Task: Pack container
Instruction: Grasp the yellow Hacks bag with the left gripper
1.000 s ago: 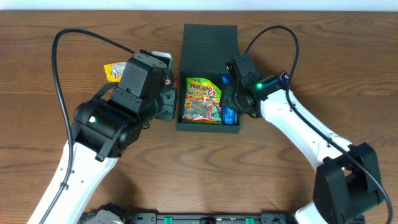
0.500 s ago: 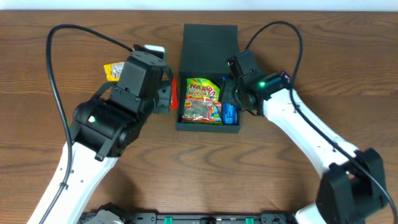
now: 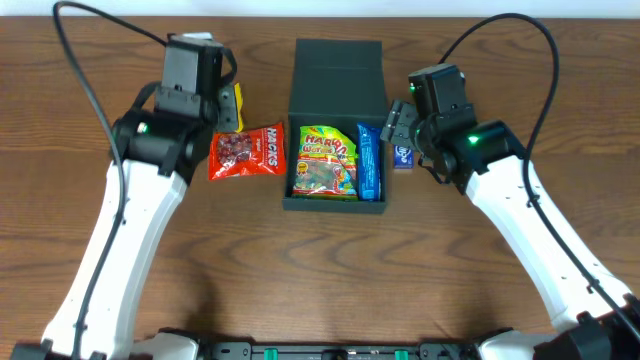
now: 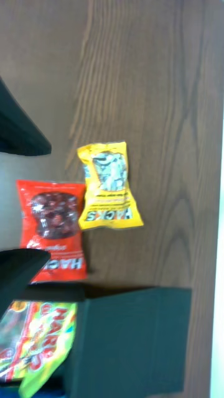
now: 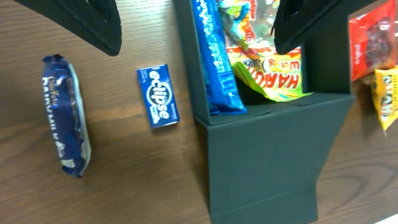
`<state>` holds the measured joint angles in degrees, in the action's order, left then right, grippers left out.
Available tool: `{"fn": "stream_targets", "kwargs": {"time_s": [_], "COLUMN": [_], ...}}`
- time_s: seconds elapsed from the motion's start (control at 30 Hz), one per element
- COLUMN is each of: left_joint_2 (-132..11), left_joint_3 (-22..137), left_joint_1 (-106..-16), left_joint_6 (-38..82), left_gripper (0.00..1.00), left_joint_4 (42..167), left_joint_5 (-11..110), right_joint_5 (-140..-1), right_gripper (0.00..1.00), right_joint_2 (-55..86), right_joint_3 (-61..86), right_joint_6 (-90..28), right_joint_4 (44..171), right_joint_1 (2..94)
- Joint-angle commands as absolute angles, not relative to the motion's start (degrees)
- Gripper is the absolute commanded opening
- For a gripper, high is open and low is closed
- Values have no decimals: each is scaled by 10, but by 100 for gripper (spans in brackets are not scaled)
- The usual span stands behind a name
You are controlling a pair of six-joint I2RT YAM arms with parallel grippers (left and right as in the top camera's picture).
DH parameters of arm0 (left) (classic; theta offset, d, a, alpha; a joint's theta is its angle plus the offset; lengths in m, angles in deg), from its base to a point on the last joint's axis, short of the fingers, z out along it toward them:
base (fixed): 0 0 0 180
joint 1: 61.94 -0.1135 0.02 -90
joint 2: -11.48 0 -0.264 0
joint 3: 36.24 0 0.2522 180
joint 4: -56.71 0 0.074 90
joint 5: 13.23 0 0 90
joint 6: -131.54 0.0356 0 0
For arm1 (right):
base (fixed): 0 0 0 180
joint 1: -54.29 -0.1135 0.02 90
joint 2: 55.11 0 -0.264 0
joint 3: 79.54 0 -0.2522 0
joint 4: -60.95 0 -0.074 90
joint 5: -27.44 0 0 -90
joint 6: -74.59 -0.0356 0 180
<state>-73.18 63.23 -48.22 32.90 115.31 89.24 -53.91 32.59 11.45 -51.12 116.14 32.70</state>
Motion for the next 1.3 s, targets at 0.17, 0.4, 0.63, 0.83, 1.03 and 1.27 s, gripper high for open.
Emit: {"fn": "stream_targets", "kwargs": {"time_s": [0.17, 0.4, 0.63, 0.83, 1.03, 1.27], "left_joint_2": [-840, -920, -981, -1041, -1076, -1107], "left_joint_3": [626, 626, 626, 626, 626, 626], "left_joint_1": [-513, -562, -595, -595, -595, -595], "left_joint_6": [416, 416, 416, 380, 338, 338], "left_gripper": [72, 82, 88, 76, 74, 74], "left_joint_4": [1077, 1002, 908, 891, 917, 921], "left_joint_5": [902, 893, 807, 797, 798, 799], "right_joint_5": [-529, -527, -524, -524, -520, -520], "right_gripper": [81, 82, 82, 84, 85, 85], "right_joint_2": [322, 322, 322, 322, 322, 322], "right_joint_3": [105, 105, 105, 105, 105, 105], "right_joint_6": [-474, -459, -451, -451, -451, -451], "right_joint_4": [1163, 1164, 1163, 1163, 1163, 1164], "right_joint_1": [348, 355, 355, 355, 355, 355]}}
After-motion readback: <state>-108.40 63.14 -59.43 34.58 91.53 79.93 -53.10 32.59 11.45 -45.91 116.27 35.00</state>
